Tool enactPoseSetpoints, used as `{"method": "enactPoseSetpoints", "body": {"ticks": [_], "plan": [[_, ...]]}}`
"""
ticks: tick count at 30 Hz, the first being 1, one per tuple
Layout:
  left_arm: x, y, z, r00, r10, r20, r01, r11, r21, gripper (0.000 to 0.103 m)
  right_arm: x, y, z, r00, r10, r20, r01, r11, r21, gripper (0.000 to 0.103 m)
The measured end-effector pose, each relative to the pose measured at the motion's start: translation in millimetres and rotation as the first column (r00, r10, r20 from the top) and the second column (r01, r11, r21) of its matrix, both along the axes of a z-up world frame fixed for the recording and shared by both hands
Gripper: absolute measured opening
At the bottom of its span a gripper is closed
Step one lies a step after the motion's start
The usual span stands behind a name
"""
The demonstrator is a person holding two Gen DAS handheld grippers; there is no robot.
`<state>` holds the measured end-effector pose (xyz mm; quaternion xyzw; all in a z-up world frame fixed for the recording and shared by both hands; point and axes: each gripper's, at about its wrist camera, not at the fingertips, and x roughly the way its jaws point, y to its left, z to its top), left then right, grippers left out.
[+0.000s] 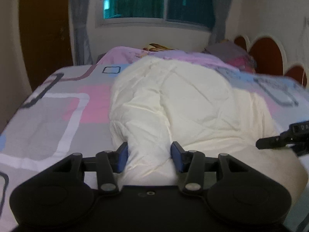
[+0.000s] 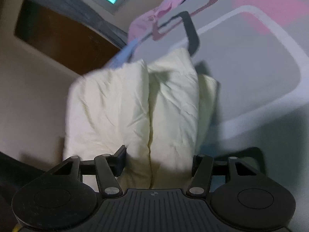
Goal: Fold large clothes
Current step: 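Lift the jacket bundle with both tools and roll it over onto itself, then lower the bundle onto the bed and open both tools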
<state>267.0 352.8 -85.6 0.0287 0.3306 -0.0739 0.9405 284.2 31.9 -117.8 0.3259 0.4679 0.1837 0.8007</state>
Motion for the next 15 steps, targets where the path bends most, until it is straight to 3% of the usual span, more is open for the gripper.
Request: {"method": "enactPoseSetpoints", "body": {"ticks": [2,6,11,15], "plan": [[-1,-8,0,1.0,0.006,0.016,-0.006,0.999,0.036,0.047,3,1,3,1.0,-0.009,0.0,0.009,1.0,-0.017,0.056],[-14,-5,16,0.998,0.035,0.047,-0.035,0.999,0.001,0.044,-4,-2,35,0.993,-0.026,0.115,0.04,0.991,-0.129,0.056],[-42,-2,30,0.998,0.042,0.043,-0.04,0.998,-0.041,0.045,-10,1,42,0.991,-0.058,0.124,0.076,0.987,-0.144,0.056],[-55,-10,39,0.999,0.037,0.03,-0.037,0.999,-0.02,0.047,-25,8,65,0.965,-0.076,0.25,0.136,0.964,-0.229,0.056]]}}
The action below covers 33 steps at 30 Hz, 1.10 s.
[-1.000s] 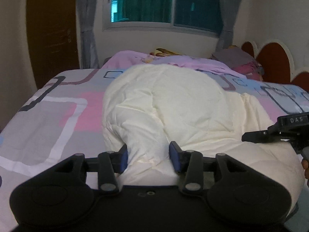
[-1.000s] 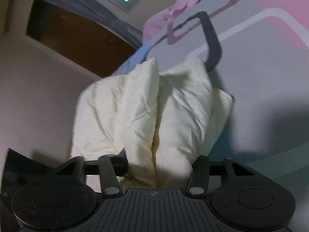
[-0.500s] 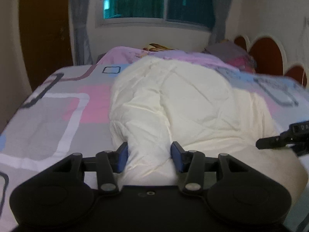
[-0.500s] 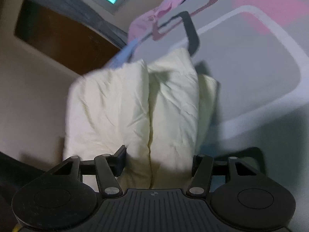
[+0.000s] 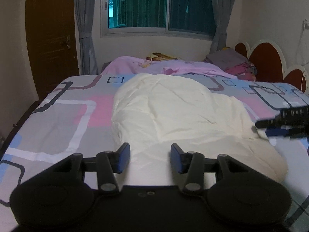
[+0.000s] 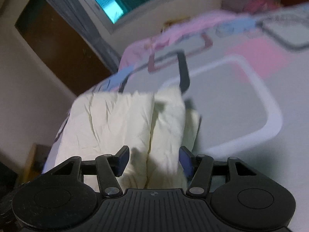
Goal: Fold large clothes
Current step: 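Lower the bundle onto the bed and open both tools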
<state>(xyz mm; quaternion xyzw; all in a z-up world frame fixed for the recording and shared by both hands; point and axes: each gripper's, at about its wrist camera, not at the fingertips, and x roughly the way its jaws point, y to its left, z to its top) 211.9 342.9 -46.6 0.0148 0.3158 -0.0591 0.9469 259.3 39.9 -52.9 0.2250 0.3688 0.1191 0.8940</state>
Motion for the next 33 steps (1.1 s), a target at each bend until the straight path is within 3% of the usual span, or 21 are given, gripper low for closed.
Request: {"method": "enactPoseSetpoints", "body": {"ticks": [5,11,14,19,23,28,31,33], "plan": [[-5,-12,-4,0.997,0.035,-0.064,-0.035,0.999,-0.004,0.057,-26,29,25,0.987,0.071,0.143,-0.051,0.989,-0.139,0.056],[-4,-17,-22,0.993,0.069,-0.091,-0.07,0.997,-0.016,0.057,-34,65,-25,0.983,0.185,0.014,-0.175,0.947,-0.271,0.056],[-5,-17,-20,0.992,0.075,-0.097,-0.077,0.997,-0.02,0.059,-26,69,-47,0.981,0.193,-0.012,-0.188,0.937,-0.294,0.056],[-6,-17,-16,0.987,0.116,-0.115,-0.12,0.993,-0.024,0.067,-14,70,-57,0.977,0.207,-0.059,-0.215,0.935,-0.282,0.061],[-10,-14,-12,0.98,0.151,-0.127,-0.156,0.987,-0.034,0.072,-6,63,-47,0.97,0.225,-0.09,-0.242,0.931,-0.273,0.063],[-29,-22,-1,0.976,0.191,-0.106,-0.194,0.981,-0.017,0.082,-28,53,-20,0.975,0.224,-0.01,-0.218,0.937,-0.272,0.064],[-45,-30,9,0.973,0.213,-0.087,-0.215,0.977,-0.013,0.089,-45,50,-9,0.973,0.228,0.025,-0.213,0.939,-0.271,0.083],[-58,-36,15,0.971,0.229,-0.073,-0.23,0.973,-0.004,0.093,-59,49,-1,0.968,0.243,0.059,-0.216,0.932,-0.291,0.085]]}}
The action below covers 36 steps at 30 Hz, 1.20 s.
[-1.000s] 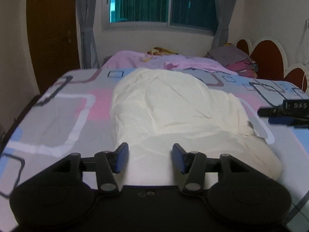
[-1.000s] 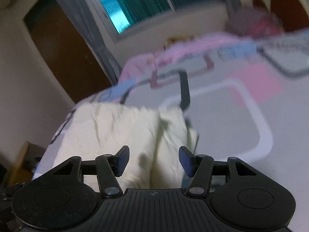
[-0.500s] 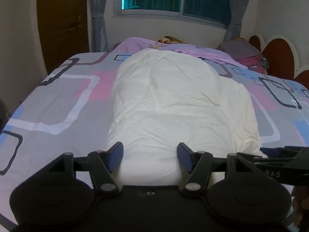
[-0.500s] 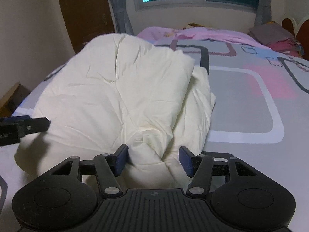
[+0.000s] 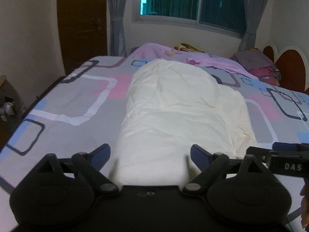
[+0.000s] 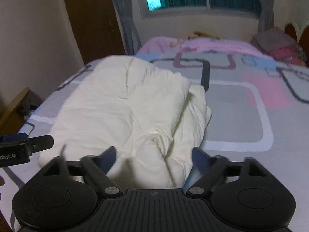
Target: Fold large clothes
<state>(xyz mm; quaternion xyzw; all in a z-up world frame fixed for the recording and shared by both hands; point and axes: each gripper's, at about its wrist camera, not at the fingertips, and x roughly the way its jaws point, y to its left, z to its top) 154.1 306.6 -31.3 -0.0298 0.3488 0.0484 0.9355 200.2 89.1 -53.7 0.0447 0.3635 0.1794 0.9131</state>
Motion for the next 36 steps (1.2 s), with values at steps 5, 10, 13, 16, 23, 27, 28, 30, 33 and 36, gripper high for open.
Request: {"method": "enactPoseSetpoints", "body": {"ticks": [5,10,13,16,23,27,28,30,33,36], "plan": [[-40,-15,15,0.999,0.027,0.03,-0.027,1.0,0.015,0.101,-50,-13,22,0.998,0.016,0.062,-0.016,1.0,-0.002,0.086],[-94,-36,31,0.996,0.037,0.075,-0.039,0.999,0.035,0.103,-108,-31,45,0.989,0.026,0.145,-0.023,1.0,-0.02,0.089],[-126,-44,41,0.996,0.054,0.075,-0.056,0.998,0.022,0.103,-142,-43,60,0.981,0.011,0.192,-0.008,1.0,-0.015,0.097],[-153,-48,52,0.993,0.079,0.083,-0.08,0.997,0.01,0.103,-173,-54,72,0.974,-0.015,0.224,0.015,1.0,0.005,0.102],[-190,-56,66,0.99,0.122,0.076,-0.126,0.991,0.037,0.103,-217,-62,92,0.964,-0.014,0.265,0.01,1.0,0.013,0.102],[-201,-60,72,0.987,0.131,0.09,-0.135,0.99,0.034,0.103,-231,-63,97,0.96,-0.006,0.28,0.001,1.0,0.018,0.102],[-203,-61,74,0.987,0.131,0.096,-0.135,0.99,0.039,0.103,-234,-64,98,0.958,-0.005,0.286,0.0,1.0,0.018,0.102],[-207,-64,76,0.986,0.133,0.105,-0.138,0.989,0.048,0.103,-238,-65,100,0.957,-0.006,0.289,0.001,1.0,0.02,0.102],[-210,-65,78,0.985,0.132,0.11,-0.138,0.99,0.044,0.103,-244,-68,102,0.956,-0.01,0.295,0.002,1.0,0.027,0.102],[-213,-67,79,0.984,0.134,0.116,-0.139,0.989,0.041,0.103,-248,-70,103,0.955,-0.009,0.296,0.002,1.0,0.024,0.102]]}}
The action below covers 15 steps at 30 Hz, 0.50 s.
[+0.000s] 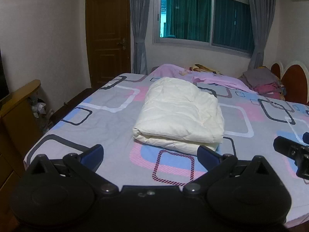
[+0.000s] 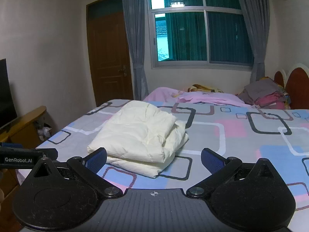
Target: Fold large clothes
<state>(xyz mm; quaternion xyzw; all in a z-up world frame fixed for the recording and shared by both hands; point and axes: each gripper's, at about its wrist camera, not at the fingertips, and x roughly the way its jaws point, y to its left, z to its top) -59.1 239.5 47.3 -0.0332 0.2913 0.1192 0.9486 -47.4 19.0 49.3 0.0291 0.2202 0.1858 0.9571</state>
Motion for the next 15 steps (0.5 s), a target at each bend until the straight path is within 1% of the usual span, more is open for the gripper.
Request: {"method": "enactPoseSetpoints", "body": {"ticks": [15], "plan": [[-3.5,-4.9,5.3,1.0,0.01,0.015,-0.01,1.0,0.007,0.103,-8.9,-2.4,8.7,1.0,0.014,0.012,-0.014,1.0,0.01,0.102]]}}
